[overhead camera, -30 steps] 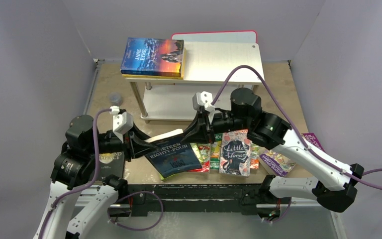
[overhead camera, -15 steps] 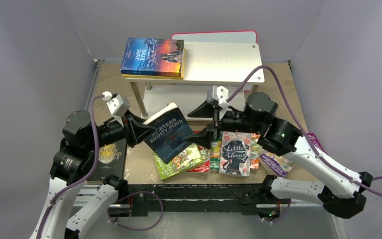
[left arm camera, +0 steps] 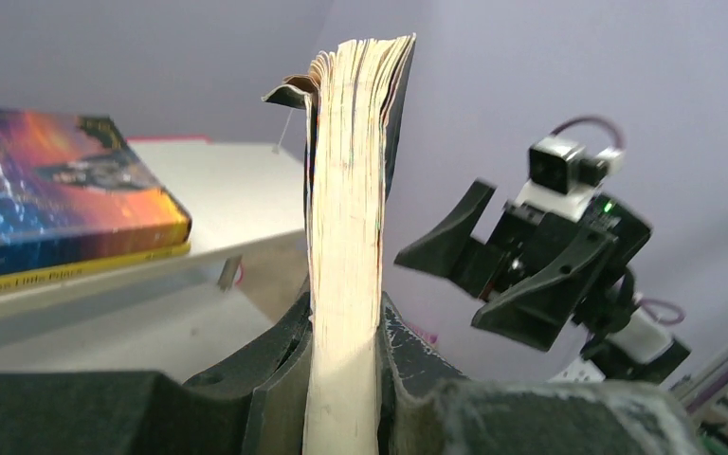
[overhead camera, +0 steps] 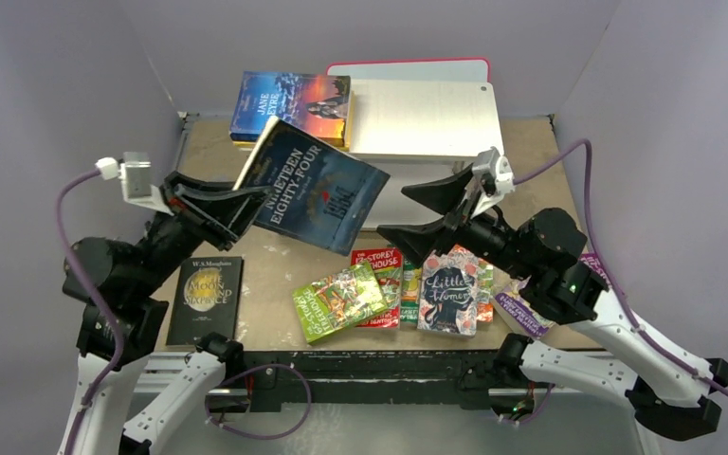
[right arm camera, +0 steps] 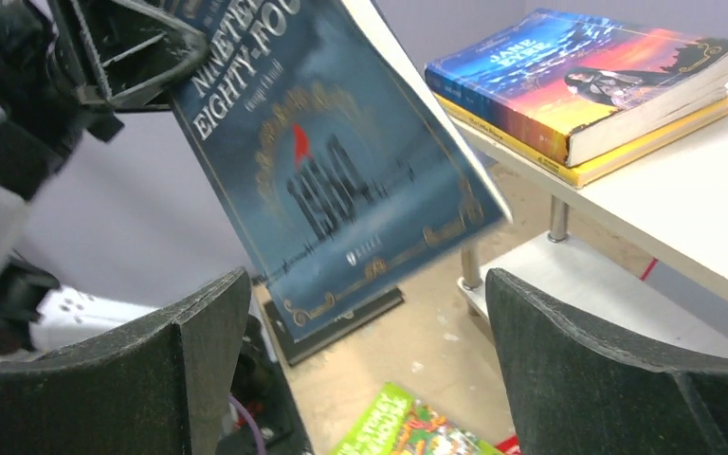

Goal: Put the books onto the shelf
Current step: Pick up the book from the center of the board.

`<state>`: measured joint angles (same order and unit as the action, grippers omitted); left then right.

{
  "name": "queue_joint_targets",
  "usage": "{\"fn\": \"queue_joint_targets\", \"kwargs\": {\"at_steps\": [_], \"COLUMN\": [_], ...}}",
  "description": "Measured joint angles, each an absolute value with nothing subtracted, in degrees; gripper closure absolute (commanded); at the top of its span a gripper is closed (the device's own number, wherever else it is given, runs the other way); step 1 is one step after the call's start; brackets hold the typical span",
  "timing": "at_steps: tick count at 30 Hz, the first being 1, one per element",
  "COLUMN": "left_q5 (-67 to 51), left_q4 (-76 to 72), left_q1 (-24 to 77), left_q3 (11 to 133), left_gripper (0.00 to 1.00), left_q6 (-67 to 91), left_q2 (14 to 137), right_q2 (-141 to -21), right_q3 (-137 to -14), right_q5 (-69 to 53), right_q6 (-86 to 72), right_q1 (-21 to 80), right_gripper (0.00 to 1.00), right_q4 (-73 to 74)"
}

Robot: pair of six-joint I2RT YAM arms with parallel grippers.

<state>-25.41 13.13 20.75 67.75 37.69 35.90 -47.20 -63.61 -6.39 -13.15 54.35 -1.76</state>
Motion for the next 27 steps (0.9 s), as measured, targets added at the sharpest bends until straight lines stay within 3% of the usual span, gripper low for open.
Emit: {"fn": "queue_joint_targets", "kwargs": {"at_steps": [7,18,27], "left_q5": [-18.7,-12.3,-9.3], "left_q4": [-1.0,-14.3,-17.5], "left_q1": [20.8,20.8,20.8], "left_q3": [68.4,66.8,65.0], "left_gripper": [1.0,1.0,1.0], "left_q6": [48.3,59.7,63.1], "left_q2": [36.0,41.0,42.0], "right_q2": [-47.6,-57.4,-59.2], "right_q3": [-62.9,-68.5,-69.8], "right_q5": [-2.0,-4.1,-7.1], "right_q6": [-26.3,-40.0,-48.0], "right_q1": [54.3,54.2,52.5], "right_gripper": [0.02,0.04,0.26], "right_q4": [-7.5,-13.7,-19.5]}}
